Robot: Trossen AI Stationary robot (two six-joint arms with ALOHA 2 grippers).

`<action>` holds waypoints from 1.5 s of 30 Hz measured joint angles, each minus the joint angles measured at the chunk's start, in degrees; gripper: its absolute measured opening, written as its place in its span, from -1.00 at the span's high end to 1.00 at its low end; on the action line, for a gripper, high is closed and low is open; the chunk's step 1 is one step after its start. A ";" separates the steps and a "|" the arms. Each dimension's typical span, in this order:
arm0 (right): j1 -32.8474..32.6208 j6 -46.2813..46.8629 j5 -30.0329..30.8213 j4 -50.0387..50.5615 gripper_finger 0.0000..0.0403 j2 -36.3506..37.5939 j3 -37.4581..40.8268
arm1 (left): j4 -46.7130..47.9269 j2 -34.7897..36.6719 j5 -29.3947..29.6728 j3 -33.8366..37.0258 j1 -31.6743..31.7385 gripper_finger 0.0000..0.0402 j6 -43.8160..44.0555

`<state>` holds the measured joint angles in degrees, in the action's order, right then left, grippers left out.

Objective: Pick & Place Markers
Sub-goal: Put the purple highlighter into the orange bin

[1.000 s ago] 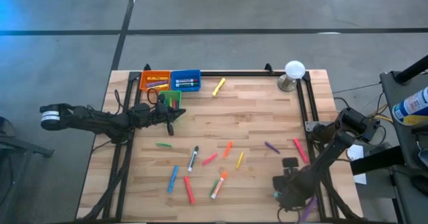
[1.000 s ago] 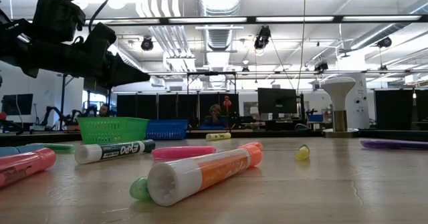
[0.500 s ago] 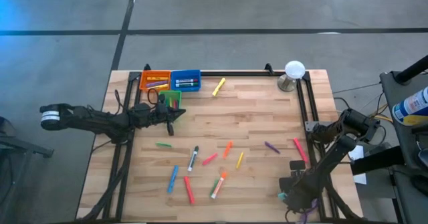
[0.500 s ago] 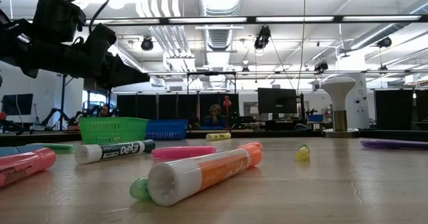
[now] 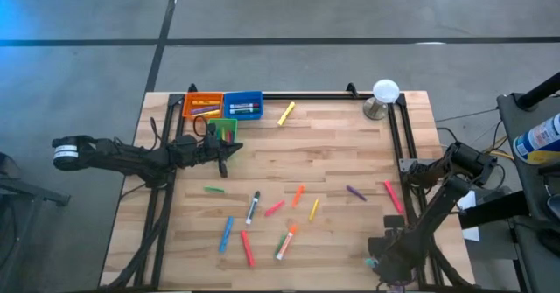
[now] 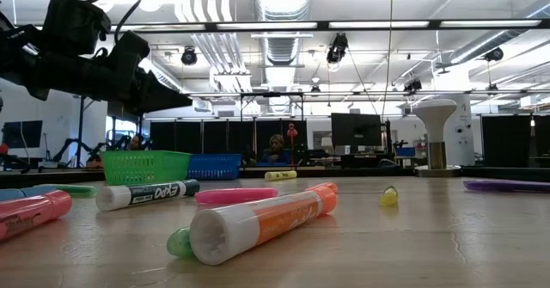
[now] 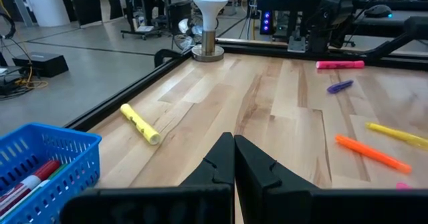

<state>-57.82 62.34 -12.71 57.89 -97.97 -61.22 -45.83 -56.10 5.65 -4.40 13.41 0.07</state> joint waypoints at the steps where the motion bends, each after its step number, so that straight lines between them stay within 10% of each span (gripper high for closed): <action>1: -0.62 1.02 -0.33 0.05 0.16 0.00 -0.61 | 0.18 0.00 0.00 0.00 0.00 0.99 -0.05; 22: -7.29 7.38 -6.69 -1.81 -0.41 -5.93 -3.25 | 3.12 0.00 1.17 0.02 0.00 0.99 -0.89; 45: -6.69 6.03 -0.11 -3.03 -0.06 -9.66 -4.06 | 4.42 0.00 2.99 0.02 0.02 0.99 -1.43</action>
<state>-64.51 68.37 -12.83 54.86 -107.63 -65.28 -41.41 -56.10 8.64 -4.38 13.43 -1.37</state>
